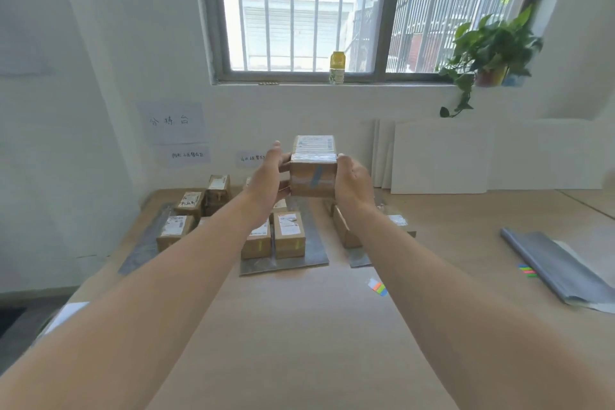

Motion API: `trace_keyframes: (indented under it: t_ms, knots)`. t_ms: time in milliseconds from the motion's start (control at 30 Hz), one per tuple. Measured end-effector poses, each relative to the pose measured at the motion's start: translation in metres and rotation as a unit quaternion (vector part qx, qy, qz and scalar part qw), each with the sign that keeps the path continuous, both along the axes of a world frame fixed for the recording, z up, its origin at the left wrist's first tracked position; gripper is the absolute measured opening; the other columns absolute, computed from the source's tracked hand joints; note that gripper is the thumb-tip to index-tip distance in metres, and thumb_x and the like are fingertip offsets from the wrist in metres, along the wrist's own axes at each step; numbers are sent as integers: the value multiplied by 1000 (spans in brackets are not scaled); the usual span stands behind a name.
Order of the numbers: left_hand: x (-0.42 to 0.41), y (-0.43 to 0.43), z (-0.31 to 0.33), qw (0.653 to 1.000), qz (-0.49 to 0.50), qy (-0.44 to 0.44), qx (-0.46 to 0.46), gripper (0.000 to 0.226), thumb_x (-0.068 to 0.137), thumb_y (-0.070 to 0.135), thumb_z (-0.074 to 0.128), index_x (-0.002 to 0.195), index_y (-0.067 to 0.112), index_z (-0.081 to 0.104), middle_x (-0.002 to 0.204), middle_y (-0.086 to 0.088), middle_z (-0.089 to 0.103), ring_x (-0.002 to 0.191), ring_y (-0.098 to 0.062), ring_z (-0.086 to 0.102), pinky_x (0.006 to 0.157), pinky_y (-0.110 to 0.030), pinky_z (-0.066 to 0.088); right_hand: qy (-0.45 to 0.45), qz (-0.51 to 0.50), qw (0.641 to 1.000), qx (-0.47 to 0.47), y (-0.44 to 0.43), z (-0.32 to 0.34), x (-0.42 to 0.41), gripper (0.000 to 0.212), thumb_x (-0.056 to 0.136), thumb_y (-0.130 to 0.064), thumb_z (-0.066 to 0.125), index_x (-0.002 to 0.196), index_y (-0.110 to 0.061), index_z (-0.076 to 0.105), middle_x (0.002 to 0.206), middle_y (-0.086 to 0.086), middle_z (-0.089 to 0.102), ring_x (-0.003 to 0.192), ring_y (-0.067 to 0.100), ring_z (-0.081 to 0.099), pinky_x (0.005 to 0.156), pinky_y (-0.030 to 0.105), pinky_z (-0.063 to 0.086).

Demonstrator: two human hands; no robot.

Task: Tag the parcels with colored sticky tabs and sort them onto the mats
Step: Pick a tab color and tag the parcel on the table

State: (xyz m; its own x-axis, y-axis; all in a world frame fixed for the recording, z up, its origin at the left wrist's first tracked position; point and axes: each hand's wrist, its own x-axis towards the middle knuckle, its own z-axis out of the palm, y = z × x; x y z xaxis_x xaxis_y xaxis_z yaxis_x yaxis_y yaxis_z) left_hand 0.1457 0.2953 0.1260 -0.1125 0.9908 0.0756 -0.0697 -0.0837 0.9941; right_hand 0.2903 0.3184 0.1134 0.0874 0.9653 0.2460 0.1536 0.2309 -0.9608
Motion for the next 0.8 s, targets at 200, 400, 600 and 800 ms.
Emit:
trace_keyframes:
  t_ms: [200,400,600,800]
  knots:
    - [47,74,-22,999,-2,7,-45,52,105,54,20,114,26,63,117,3,67,101,-18,65,84,-28,51,26,2,998,-49,75,-31,49,40,98,-35,32,97,-22,69,105,7,71,95,23,65,77,33,49]
    - [120,184,-69,995,40,13,-88,47,106,51,23,103,31,65,107,8,68,97,-18,62,92,-33,47,50,20,990,-133,188,-85,116,41,91,-48,35,97,-31,71,103,-2,75,100,22,69,87,41,52]
    - [178,273,-130,984,103,-3,-145,42,105,48,29,99,32,67,101,14,68,92,-14,58,88,-33,42,39,88,978,-185,277,-141,171,34,104,-31,31,95,-25,63,76,-14,57,69,5,48,63,23,38]
    - [202,341,-185,964,165,-12,-207,35,106,44,30,105,31,63,98,15,62,92,-12,56,105,-35,36,20,105,967,-231,346,-191,188,41,105,-29,30,124,-26,66,111,-13,69,100,-2,58,76,19,43]
